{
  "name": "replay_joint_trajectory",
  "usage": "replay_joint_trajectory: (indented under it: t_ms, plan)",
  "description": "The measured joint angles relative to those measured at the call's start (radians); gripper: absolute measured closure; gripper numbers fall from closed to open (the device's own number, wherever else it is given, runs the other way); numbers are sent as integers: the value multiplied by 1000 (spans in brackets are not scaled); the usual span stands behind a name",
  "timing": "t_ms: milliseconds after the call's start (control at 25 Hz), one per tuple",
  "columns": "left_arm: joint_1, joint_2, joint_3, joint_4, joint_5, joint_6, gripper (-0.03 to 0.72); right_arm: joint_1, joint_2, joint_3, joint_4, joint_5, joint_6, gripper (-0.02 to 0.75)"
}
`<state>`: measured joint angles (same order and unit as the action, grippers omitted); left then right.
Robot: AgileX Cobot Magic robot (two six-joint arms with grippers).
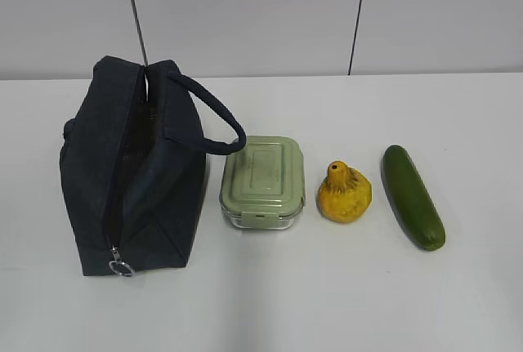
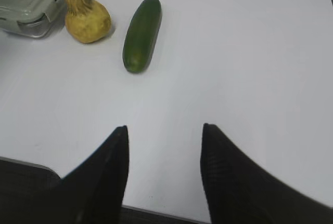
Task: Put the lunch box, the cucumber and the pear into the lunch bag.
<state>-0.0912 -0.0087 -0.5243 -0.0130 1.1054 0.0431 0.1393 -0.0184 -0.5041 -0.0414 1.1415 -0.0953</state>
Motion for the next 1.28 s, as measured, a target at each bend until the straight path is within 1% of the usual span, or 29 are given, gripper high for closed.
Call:
replay_joint_trajectory:
  t_ms: [40,80,160,200,320,400,480,560,640,720,920,1160,1280]
  plan:
    - [0,24,-12,-15,-17,0,452,0,11,-9,5,-16,0,379]
    - [0,57,-26,-51,-42,0,452,0,41,-24,15,-42,0,382]
    - [0,170,-54,-153,-108,0,445,0,151,-60,41,-101,0,384]
    - [0,236,-65,-184,-133,0,440,0,208,-82,55,-127,0,385]
    - [0,406,-83,-244,-187,31,414,2,381,-125,74,-217,0,385]
    - [0,492,-87,-310,-232,83,388,2,477,-134,76,-282,13,385]
    - [0,578,-97,-407,-267,175,360,2,569,-137,80,-339,36,385]
    - [0,652,-100,-496,-285,258,345,2,685,-141,88,-357,63,385]
    - [0,716,-100,-530,-318,300,340,2,789,-150,103,-376,73,385]
    - [0,772,-100,-541,-360,329,338,2,890,-164,126,-399,78,385]
    - [0,888,-101,-569,-388,400,337,2,1049,-215,155,-424,78,385]
    - [0,1011,-101,-718,-410,566,337,2,1161,-258,159,-472,78,385]
    - [0,1053,-101,-755,-434,604,337,2,1214,-275,159,-482,73,385]
